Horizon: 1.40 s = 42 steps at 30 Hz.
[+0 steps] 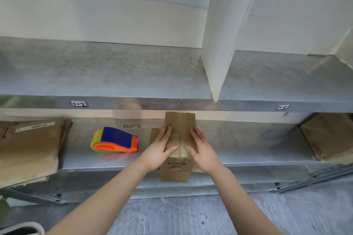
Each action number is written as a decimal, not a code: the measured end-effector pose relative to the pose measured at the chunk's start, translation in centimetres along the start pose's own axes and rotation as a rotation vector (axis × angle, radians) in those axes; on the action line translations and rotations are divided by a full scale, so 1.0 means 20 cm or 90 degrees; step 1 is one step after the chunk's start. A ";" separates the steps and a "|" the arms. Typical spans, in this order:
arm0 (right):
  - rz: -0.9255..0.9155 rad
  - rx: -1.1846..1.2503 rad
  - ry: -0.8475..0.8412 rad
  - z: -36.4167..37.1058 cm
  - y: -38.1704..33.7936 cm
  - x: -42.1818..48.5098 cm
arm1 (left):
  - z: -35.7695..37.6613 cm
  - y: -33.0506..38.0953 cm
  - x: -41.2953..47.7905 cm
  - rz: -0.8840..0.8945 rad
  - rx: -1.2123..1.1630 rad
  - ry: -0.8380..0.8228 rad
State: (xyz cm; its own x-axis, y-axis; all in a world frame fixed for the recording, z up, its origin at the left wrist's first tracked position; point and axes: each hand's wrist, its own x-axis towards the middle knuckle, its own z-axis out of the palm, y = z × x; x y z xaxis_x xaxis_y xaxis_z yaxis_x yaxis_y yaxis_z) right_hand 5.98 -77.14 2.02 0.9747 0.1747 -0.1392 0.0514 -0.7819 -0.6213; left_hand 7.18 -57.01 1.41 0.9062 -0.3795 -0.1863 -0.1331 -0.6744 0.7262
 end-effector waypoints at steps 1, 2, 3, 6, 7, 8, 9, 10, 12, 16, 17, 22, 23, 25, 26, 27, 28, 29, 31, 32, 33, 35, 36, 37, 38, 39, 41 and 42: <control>0.004 0.026 -0.001 0.00 0.01 0.00 | 0.00 0.00 0.00 -0.004 -0.021 0.005; 0.006 0.048 -0.006 -0.01 0.02 0.00 | -0.02 0.01 0.00 -0.012 -0.040 0.006; 0.012 0.072 -0.014 -0.02 0.03 0.00 | -0.03 0.01 0.00 -0.025 -0.059 0.005; 0.029 0.156 -0.040 -0.02 0.05 -0.05 | -0.05 0.01 -0.02 -0.047 -0.066 -0.038; 0.030 0.170 -0.047 0.00 0.06 -0.06 | -0.04 0.01 -0.02 -0.045 -0.053 -0.061; 0.033 0.181 -0.051 0.01 0.07 -0.07 | -0.02 0.01 -0.03 -0.046 -0.047 -0.078; 0.037 0.193 -0.052 0.02 0.08 -0.07 | -0.02 0.01 -0.03 -0.052 -0.052 -0.087; 0.041 0.205 -0.052 0.02 0.08 -0.06 | -0.01 0.01 -0.02 -0.059 -0.062 -0.089; 0.057 0.222 -0.050 0.01 0.07 -0.05 | -0.01 0.02 -0.02 -0.077 -0.079 -0.084; 0.090 0.299 -0.044 0.03 0.05 -0.08 | 0.02 0.02 -0.05 -0.104 -0.117 -0.070; 0.097 0.316 -0.045 0.04 0.05 -0.09 | 0.03 0.02 -0.06 -0.113 -0.142 -0.068; 0.137 0.351 -0.037 0.02 0.04 -0.07 | 0.01 0.07 -0.07 -0.153 -0.246 -0.044; 0.149 0.349 -0.033 0.01 0.04 -0.06 | 0.01 0.08 -0.08 -0.149 -0.260 -0.025; 0.183 0.374 -0.027 0.00 0.03 -0.06 | 0.02 0.06 -0.09 -0.157 -0.275 0.029; 0.192 0.379 -0.014 0.00 0.03 -0.06 | 0.01 0.06 -0.10 -0.171 -0.285 0.053; 0.196 0.366 0.002 0.00 0.02 -0.06 | 0.01 0.06 -0.10 -0.174 -0.298 0.075; 0.195 0.346 0.019 0.00 0.02 -0.06 | 0.01 0.05 -0.11 -0.182 -0.308 0.084; 0.191 0.335 0.030 0.00 0.02 -0.07 | 0.01 0.06 -0.11 -0.191 -0.316 0.086; 0.176 0.350 0.036 -0.01 0.01 -0.09 | 0.01 0.07 -0.12 -0.198 -0.334 0.098; 0.165 0.365 0.042 -0.01 0.02 -0.10 | 0.00 0.09 -0.13 -0.198 -0.348 0.103; 0.153 0.381 0.049 -0.03 0.01 -0.11 | -0.01 0.11 -0.14 -0.190 -0.367 0.112; 0.129 0.405 0.063 -0.07 -0.01 -0.13 | -0.04 0.13 -0.14 -0.175 -0.390 0.143; 0.113 0.408 0.074 -0.09 -0.02 -0.13 | -0.06 0.15 -0.15 -0.165 -0.395 0.155; 0.101 0.396 0.089 -0.11 -0.04 -0.14 | -0.09 0.17 -0.15 -0.148 -0.390 0.164; 0.082 0.368 0.103 -0.14 -0.06 -0.14 | -0.11 0.20 -0.16 -0.132 -0.377 0.166; 0.062 0.339 0.114 -0.16 -0.08 -0.14 | -0.13 0.21 -0.15 -0.114 -0.371 0.167; 0.033 0.307 0.133 -0.22 -0.11 -0.16 | -0.16 0.27 -0.16 -0.074 -0.399 0.183; 0.025 0.316 0.136 -0.24 -0.12 -0.18 | -0.17 0.29 -0.18 -0.065 -0.424 0.186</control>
State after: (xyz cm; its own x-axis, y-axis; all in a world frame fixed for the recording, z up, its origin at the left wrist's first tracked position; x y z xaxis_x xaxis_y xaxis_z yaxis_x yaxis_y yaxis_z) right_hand 3.46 -78.76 7.61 0.9990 -0.0149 -0.0428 -0.0452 -0.3996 -0.9156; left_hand 4.49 -57.49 8.58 0.9833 -0.0886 -0.1590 0.1465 -0.1338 0.9801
